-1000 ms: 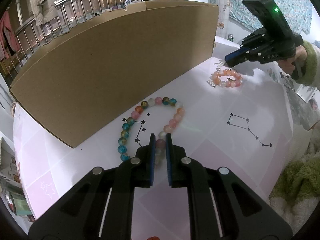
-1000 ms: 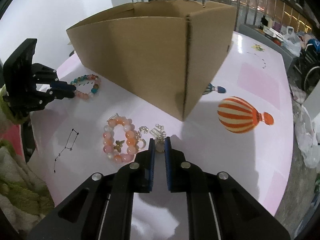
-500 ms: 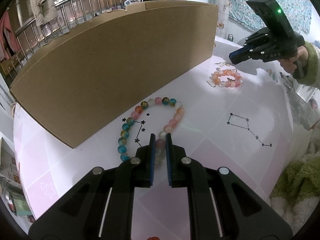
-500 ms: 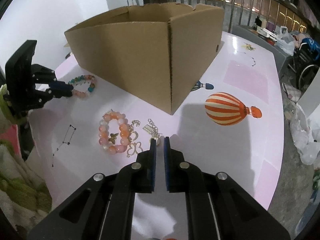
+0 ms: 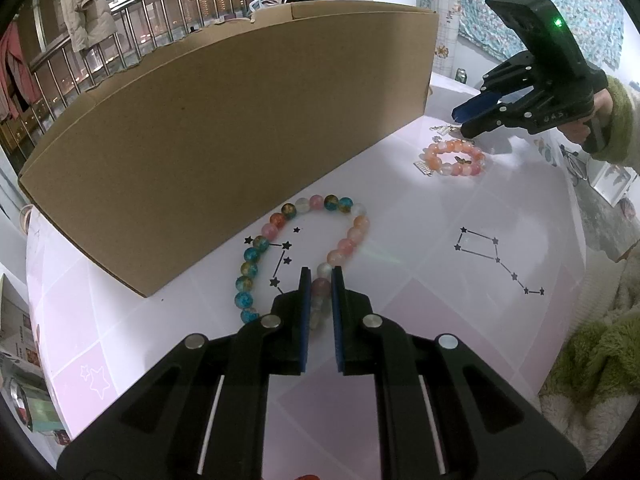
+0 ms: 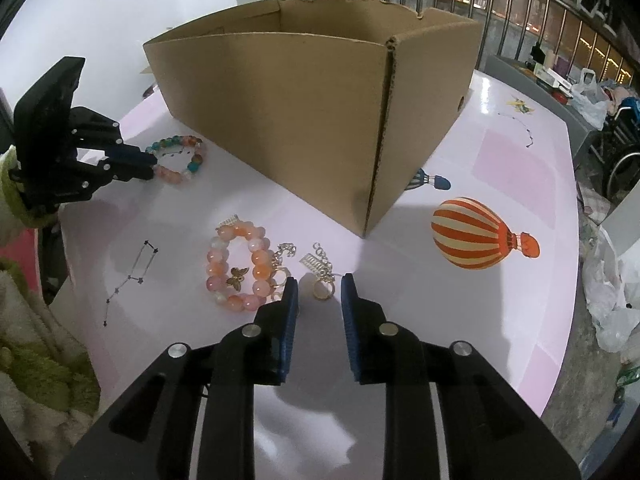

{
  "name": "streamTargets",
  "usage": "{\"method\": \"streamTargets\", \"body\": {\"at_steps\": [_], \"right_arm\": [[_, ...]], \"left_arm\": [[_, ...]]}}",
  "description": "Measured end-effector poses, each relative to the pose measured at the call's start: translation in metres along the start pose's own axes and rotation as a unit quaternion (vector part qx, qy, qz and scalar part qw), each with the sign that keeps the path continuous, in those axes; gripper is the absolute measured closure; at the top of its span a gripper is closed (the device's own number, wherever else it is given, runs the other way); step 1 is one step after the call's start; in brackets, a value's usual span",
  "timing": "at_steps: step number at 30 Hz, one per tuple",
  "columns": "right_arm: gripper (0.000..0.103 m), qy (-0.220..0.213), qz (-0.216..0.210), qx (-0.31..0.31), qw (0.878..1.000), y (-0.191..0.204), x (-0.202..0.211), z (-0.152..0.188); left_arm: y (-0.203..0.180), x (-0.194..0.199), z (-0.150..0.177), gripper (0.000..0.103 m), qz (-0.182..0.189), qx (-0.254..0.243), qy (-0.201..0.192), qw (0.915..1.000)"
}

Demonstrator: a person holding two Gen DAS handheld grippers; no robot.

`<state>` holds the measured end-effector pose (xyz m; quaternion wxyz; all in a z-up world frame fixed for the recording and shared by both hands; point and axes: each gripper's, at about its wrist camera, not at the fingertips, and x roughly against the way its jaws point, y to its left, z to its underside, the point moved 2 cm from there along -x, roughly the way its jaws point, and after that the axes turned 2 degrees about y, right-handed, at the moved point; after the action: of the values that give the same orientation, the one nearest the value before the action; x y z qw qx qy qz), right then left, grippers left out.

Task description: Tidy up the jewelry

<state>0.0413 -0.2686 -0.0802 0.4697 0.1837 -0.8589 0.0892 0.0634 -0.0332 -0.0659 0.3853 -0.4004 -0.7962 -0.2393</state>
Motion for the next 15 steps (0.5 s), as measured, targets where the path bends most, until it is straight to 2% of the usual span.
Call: {"method": "streamTargets", "body": {"at_steps": [6, 11, 15], "right_arm": [[0.081, 0.001, 0.001, 0.004, 1.0, 0.0013, -0.0033, -0.0014], [0.092, 0.009, -0.013, -0.001, 1.0, -0.0007, -0.0034, -0.0019], [0.092, 0.005, -0.023, -0.017, 1.0, -0.0046, -0.002, 0.0009]], "left_arm": [[-0.0001, -0.0003, -0.0005, 0.094, 0.0, 0.0, 0.0, 1.0], [-0.0007, -0.0007, -0.0008, 0.094, -0.001, -0.001, 0.0, 1.0], [-0.0005, -0.0004, -0.0007, 0.094, 0.0, 0.0, -0.002, 1.0]]}}
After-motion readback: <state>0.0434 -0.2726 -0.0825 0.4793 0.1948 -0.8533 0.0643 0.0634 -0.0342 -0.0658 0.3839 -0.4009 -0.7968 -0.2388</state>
